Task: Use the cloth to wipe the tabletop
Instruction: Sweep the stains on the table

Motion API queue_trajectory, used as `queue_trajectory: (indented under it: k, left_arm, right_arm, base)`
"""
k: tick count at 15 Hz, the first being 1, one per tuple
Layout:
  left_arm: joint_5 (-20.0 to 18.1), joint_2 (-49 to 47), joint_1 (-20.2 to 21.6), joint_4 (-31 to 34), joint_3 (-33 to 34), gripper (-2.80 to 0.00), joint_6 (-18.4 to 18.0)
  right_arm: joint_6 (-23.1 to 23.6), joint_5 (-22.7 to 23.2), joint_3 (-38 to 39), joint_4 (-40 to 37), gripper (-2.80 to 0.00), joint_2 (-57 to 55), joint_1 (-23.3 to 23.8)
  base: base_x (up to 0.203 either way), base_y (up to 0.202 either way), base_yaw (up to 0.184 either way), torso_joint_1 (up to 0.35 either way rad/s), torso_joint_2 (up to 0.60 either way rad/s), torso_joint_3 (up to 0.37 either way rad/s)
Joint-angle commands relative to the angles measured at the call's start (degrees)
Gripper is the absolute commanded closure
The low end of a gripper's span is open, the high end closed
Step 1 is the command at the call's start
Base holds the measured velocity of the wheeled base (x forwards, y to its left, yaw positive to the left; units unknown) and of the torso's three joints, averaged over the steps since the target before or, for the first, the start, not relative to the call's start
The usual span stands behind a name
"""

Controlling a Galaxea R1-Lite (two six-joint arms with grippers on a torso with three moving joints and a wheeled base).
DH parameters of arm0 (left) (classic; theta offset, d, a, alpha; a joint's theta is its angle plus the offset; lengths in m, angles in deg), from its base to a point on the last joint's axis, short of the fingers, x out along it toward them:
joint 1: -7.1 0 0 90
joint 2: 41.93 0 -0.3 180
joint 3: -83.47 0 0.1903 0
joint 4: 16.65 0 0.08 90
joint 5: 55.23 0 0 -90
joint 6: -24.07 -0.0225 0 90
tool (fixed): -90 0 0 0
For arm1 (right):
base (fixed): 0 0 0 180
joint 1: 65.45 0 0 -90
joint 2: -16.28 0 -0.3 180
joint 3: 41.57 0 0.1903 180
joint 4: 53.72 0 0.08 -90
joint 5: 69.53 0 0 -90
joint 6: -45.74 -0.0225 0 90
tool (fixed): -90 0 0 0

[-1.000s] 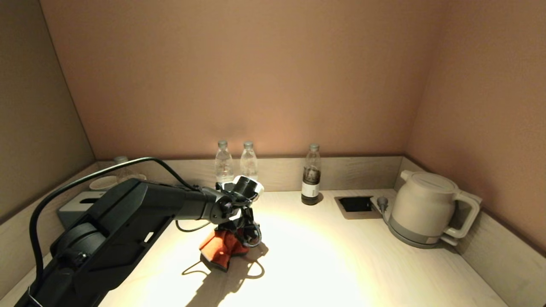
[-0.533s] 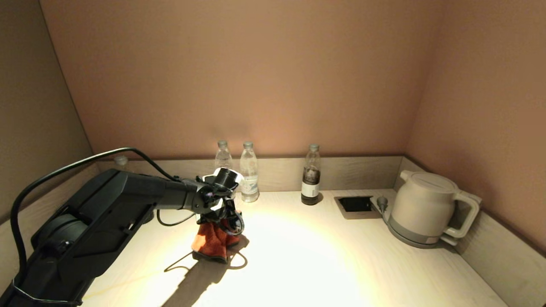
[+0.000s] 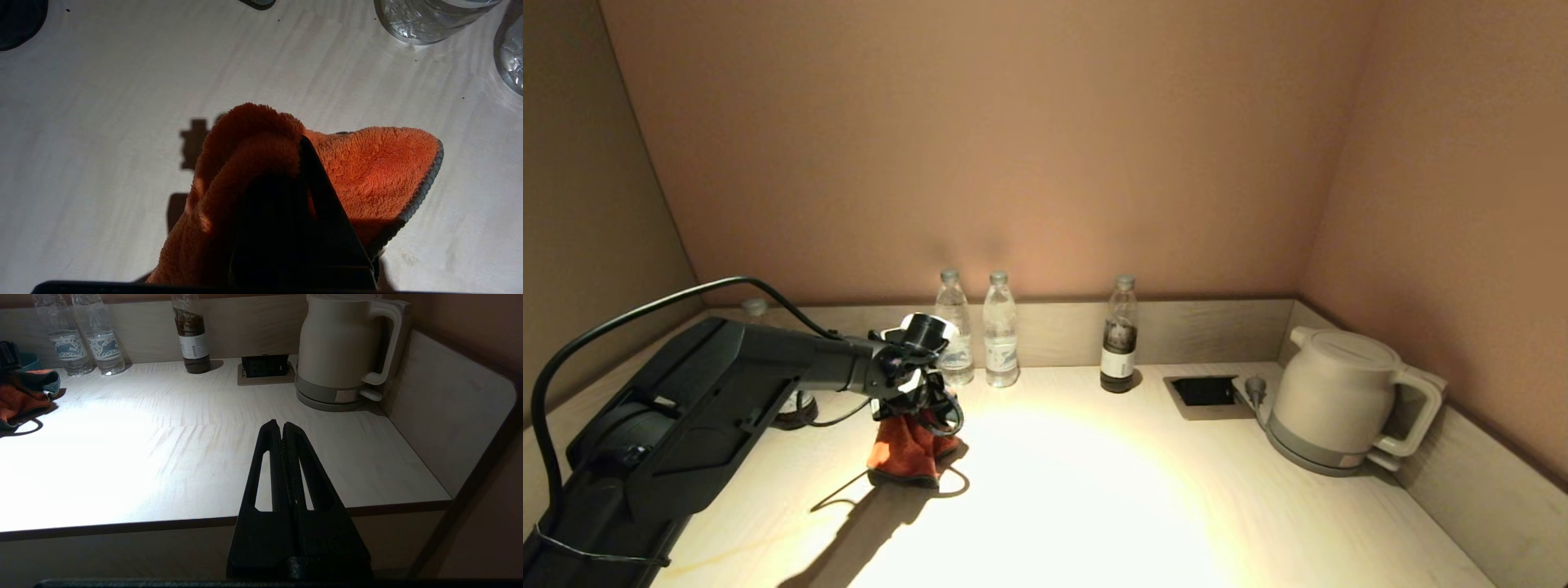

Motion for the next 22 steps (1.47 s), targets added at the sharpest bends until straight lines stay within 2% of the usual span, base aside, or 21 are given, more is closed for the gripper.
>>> queue_trajectory:
  k: [1, 4, 9, 11, 13, 15, 16, 17, 19, 21, 22]
  left_arm:
    - [0.1, -0.1, 0.8, 0.2, 0.4, 0.0, 0.2]
    - [0.1, 0.5, 1.3, 0.2, 1.8, 0.0, 0.1]
    - [-0.1, 4.5, 0.7, -1.5, 12.3, 0.0, 0.0]
    - [-0.3, 5.3, 0.3, -1.8, 13.4, 0.0, 0.0]
    - [-0.4, 7.4, -1.1, -3.2, 20.0, 0.0, 0.0]
    - [-0.5, 10.7, -5.3, -6.7, 28.9, 0.0, 0.0]
    - [-0.5, 12.1, -7.6, -8.6, 31.0, 0.0, 0.0]
    - [-0.5, 12.6, -9.4, -9.7, 31.7, 0.0, 0.1]
    - [-0.3, 12.7, -15.7, -10.4, 32.1, 0.0, 0.4]
    - [-0.2, 12.4, -18.5, -10.7, 31.2, 0.0, 0.6]
    - [-0.4, 12.3, -21.2, -10.6, 30.5, 0.0, 0.6]
  right_arm:
    - [0.0, 0.0, 0.0, 0.0, 0.0, -0.1, 0.0]
    - [0.0, 0.0, 0.0, 0.0, 0.0, -0.1, 0.0]
    - [0.0, 0.0, 0.0, 0.0, 0.0, -0.1, 0.0]
    - [0.0, 0.0, 0.0, 0.0, 0.0, -0.1, 0.0]
    - [0.0, 0.0, 0.0, 0.0, 0.0, -0.1, 0.0]
    - [0.0, 0.0, 0.0, 0.0, 0.0, -0.1, 0.0]
    - [0.0, 0.0, 0.0, 0.0, 0.0, -0.1, 0.0]
    - [0.0, 0.1, 0.0, 0.0, 0.0, -0.1, 0.0]
    - [0.0, 0.0, 0.0, 0.0, 0.0, -0.1, 0.0]
    - [0.0, 0.0, 0.0, 0.0, 0.0, -0.1, 0.0]
    - [0.0, 0.0, 0.0, 0.0, 0.0, -0.1, 0.0]
  base:
    - [0.0, 0.0, 0.0, 0.0, 0.0, 0.0]
    - [0.0, 0.0, 0.0, 0.0, 0.0, 0.0]
    - [0.0, 0.0, 0.0, 0.0, 0.0, 0.0]
    - [0.0, 0.0, 0.0, 0.0, 0.0, 0.0]
    - [0.0, 0.0, 0.0, 0.0, 0.0, 0.0]
    - [0.0, 0.0, 0.0, 0.0, 0.0, 0.0]
    - [0.0, 0.0, 0.0, 0.0, 0.0, 0.0]
    - [0.0, 0.0, 0.0, 0.0, 0.0, 0.0]
    - [0.0, 0.0, 0.0, 0.0, 0.0, 0.0]
    - [0.0, 0.0, 0.0, 0.0, 0.0, 0.0]
    - [0.0, 0.0, 0.0, 0.0, 0.0, 0.0]
